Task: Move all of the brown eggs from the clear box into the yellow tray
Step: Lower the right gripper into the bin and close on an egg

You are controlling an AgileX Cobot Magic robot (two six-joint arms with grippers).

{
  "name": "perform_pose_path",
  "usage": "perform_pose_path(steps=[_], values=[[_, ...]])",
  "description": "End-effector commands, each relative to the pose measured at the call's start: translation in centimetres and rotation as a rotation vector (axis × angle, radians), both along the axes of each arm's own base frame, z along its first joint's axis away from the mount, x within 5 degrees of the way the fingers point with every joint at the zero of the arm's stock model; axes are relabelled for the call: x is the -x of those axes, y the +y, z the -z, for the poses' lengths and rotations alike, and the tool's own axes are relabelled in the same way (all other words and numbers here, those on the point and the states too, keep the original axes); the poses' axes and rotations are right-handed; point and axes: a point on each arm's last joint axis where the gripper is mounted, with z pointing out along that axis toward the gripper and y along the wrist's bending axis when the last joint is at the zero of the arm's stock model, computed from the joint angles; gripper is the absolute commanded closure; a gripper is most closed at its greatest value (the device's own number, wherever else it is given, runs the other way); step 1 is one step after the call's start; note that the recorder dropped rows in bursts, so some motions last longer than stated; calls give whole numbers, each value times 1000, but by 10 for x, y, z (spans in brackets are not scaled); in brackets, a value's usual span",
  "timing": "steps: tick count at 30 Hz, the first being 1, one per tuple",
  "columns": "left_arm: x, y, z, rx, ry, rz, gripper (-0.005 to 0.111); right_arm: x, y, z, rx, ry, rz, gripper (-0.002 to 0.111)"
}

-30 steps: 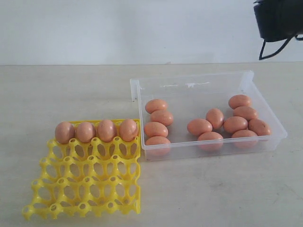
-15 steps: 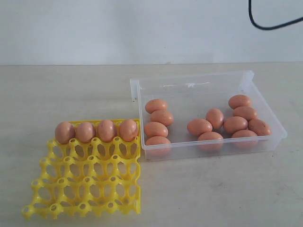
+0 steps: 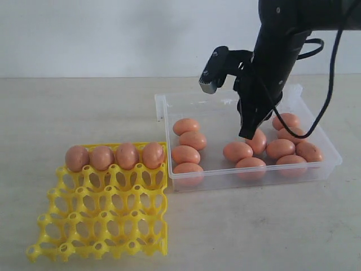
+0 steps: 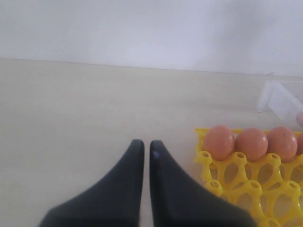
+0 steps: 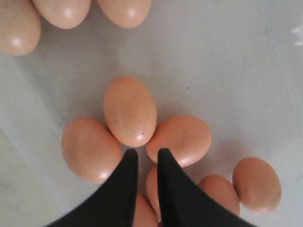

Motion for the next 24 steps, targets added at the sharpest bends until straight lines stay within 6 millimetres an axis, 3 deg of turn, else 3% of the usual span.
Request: perform_pose_path(steps=[1, 3, 4, 9, 24], values=[[0, 0, 1, -5, -6, 5, 103, -7, 2, 17, 47, 11, -149, 68], [0, 0, 1, -5, -6, 5, 103, -11, 3, 24, 51, 2, -178, 51], [0, 0, 1, -5, -6, 5, 103, -13, 4, 26, 47, -16, -179, 48], [0, 0, 1, -5, -6, 5, 103, -19, 6, 34, 42, -43, -191, 53], [0, 0, 1, -5, -6, 5, 103, -26, 9, 79, 57, 36, -198, 53]])
